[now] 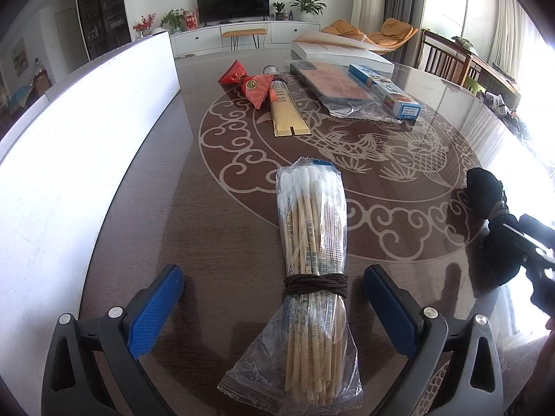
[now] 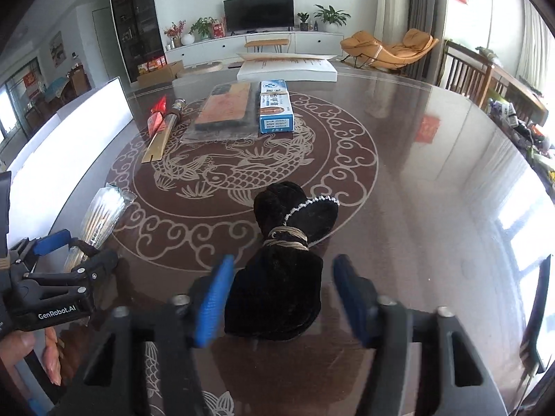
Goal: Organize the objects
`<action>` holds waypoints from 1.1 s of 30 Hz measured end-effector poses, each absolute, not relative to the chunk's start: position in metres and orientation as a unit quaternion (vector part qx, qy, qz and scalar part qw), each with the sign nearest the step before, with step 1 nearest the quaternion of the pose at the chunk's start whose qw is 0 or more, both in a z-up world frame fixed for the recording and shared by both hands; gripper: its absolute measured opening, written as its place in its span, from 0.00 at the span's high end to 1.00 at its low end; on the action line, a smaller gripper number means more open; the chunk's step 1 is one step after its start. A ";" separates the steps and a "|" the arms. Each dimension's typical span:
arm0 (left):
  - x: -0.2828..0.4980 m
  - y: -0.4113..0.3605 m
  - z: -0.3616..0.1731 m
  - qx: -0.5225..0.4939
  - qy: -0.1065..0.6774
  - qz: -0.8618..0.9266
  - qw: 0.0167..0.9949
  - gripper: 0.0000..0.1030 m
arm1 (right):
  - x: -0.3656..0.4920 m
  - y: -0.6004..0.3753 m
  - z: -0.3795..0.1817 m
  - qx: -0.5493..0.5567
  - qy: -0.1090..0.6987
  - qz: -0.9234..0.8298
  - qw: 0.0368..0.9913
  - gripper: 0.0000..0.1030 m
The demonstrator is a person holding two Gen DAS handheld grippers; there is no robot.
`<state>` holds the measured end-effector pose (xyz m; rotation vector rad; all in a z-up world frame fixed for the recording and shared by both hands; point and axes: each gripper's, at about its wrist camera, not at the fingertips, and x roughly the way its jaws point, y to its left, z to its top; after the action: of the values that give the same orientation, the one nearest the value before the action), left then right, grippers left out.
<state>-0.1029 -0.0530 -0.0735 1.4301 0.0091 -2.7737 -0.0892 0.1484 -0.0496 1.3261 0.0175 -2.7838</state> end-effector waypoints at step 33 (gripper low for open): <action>-0.103 -0.053 -0.074 0.458 0.003 -0.889 0.011 0.00 | -0.139 0.133 -0.075 0.458 0.004 -0.889 0.000 0.00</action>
<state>-0.1030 -0.0530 -0.0735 1.4300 0.0094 -2.7734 -0.1390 0.1325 -0.0753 1.4391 0.0126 -2.7924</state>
